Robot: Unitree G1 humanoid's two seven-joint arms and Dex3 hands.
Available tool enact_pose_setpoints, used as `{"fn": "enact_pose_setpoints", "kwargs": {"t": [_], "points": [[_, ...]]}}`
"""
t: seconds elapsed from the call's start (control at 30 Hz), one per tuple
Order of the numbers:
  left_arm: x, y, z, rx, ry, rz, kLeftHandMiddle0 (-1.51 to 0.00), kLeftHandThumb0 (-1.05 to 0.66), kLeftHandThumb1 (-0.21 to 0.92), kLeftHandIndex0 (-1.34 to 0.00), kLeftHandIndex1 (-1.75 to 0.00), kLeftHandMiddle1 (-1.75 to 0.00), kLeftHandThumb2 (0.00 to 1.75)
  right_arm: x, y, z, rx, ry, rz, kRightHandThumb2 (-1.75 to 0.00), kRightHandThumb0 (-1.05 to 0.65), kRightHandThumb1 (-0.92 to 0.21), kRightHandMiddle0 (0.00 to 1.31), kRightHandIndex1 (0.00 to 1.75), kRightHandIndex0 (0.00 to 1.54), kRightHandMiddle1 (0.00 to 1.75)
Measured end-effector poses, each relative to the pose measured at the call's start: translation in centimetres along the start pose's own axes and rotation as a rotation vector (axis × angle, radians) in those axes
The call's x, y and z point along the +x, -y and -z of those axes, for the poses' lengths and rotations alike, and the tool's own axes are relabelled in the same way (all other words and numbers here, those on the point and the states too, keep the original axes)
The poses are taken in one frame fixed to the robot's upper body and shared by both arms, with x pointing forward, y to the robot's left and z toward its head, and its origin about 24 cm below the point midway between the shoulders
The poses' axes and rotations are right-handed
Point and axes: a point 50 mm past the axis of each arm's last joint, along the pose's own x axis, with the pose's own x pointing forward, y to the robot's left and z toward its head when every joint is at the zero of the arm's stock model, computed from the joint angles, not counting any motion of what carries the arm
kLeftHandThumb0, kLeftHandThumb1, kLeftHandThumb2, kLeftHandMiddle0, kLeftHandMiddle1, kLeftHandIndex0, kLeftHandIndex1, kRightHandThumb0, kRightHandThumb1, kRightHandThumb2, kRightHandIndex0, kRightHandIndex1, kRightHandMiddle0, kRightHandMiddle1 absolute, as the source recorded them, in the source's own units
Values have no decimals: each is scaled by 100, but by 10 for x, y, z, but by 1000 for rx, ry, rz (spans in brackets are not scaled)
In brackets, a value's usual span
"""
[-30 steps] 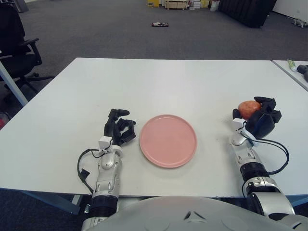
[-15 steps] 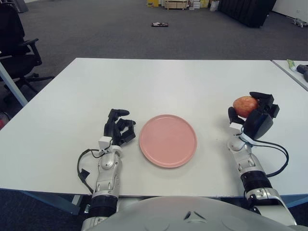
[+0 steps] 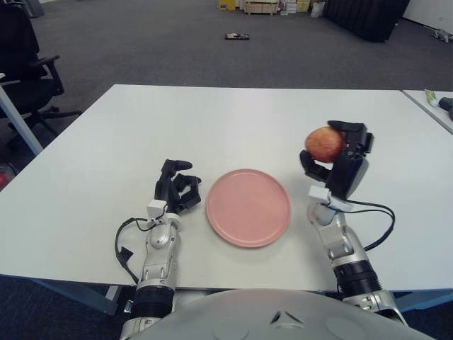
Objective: Put the apple into the plate.
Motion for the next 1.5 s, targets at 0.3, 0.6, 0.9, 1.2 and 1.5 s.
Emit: {"fn": "enact_pose_setpoints", "kwargs": {"t": [0.3,0.6,0.9,1.2,1.5], "points": [[0,0,1,2,4,-3,-69,-1,36,-41,-175,-145,118,-26,-12,-16,94,20,-225,-166,0,0,62,167,87,175],[0,0,2,-2,5,-12,-65,-1,41,-39,-175,-145,112,-36,-22,-11,109,-8,-370,-167,0,1,62,167,88,175],[0,0,2,-1,4,-12,-65,-1,42,-39,-175,-144,110,-57,-46,-2,104,-52,-626,-166,0,1,62,167,89,175],[0,0,2,-1,4,-12,-66,-1,42,-39,-175,-141,109,-61,-59,7,21,-54,-820,-165,0,-1,60,168,87,175],[0,0,1,-5,5,-13,-65,-1,43,-39,-175,-141,109,-56,-64,4,-77,-16,-1005,-160,0,-6,56,168,84,175]]}}
